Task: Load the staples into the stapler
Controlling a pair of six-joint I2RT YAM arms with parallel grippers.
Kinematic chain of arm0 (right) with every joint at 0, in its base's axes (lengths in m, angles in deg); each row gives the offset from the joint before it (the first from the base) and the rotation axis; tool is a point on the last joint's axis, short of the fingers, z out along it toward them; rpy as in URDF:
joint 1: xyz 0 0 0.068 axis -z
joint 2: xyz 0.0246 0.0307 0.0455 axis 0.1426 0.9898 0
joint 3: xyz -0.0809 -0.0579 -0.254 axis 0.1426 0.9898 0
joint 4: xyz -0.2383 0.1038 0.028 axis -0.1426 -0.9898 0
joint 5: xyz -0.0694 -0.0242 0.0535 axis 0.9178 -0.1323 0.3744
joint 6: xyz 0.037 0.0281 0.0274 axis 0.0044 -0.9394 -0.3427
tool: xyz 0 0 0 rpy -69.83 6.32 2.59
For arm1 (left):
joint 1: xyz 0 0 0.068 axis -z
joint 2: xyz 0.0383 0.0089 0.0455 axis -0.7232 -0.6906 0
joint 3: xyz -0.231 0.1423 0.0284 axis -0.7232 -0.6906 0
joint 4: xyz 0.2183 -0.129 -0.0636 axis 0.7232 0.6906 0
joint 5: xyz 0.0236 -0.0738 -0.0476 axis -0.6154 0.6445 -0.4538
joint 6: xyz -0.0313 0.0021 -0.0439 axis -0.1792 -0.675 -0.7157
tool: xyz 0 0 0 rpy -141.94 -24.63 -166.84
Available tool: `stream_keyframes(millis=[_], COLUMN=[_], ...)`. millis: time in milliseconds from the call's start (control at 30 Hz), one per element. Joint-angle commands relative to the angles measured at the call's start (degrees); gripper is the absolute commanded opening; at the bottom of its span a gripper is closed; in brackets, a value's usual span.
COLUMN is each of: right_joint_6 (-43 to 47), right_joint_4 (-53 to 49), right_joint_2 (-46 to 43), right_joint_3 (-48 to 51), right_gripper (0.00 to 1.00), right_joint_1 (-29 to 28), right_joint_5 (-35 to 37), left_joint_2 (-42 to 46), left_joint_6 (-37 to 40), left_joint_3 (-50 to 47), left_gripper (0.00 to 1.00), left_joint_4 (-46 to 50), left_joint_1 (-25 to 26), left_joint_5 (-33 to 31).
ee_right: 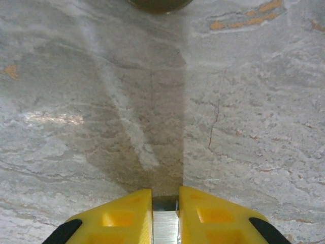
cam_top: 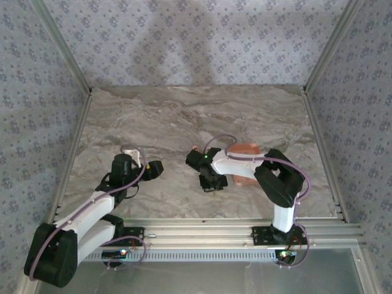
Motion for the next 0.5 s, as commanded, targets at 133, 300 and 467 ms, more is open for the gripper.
stream_keyframes(millis=[133,300,467], right_joint_6=[-3.99,-5.56,-5.22], right_joint_4=[-3.33,-0.13,5.21], right_joint_2=[-0.99,-5.89,-10.14], right_joint_3=[0.73,2.06,3.68], right_gripper=[0.17,0.16,0.16], right_joint_1=[-1.11,-1.5,-1.49], right_joint_5=[2.73,6.84,9.29], left_joint_2=[1.75,1.61,1.08], left_joint_6=[0.01,0.09,-0.13], left_joint_3=[-0.72,-0.97,-1.8], left_gripper=[0.77,0.77,0.78], left_joint_4=[-0.32,-0.82,-2.07], left_joint_1=[0.35,0.35,0.35], left_joint_5=[0.45,0.45,0.39])
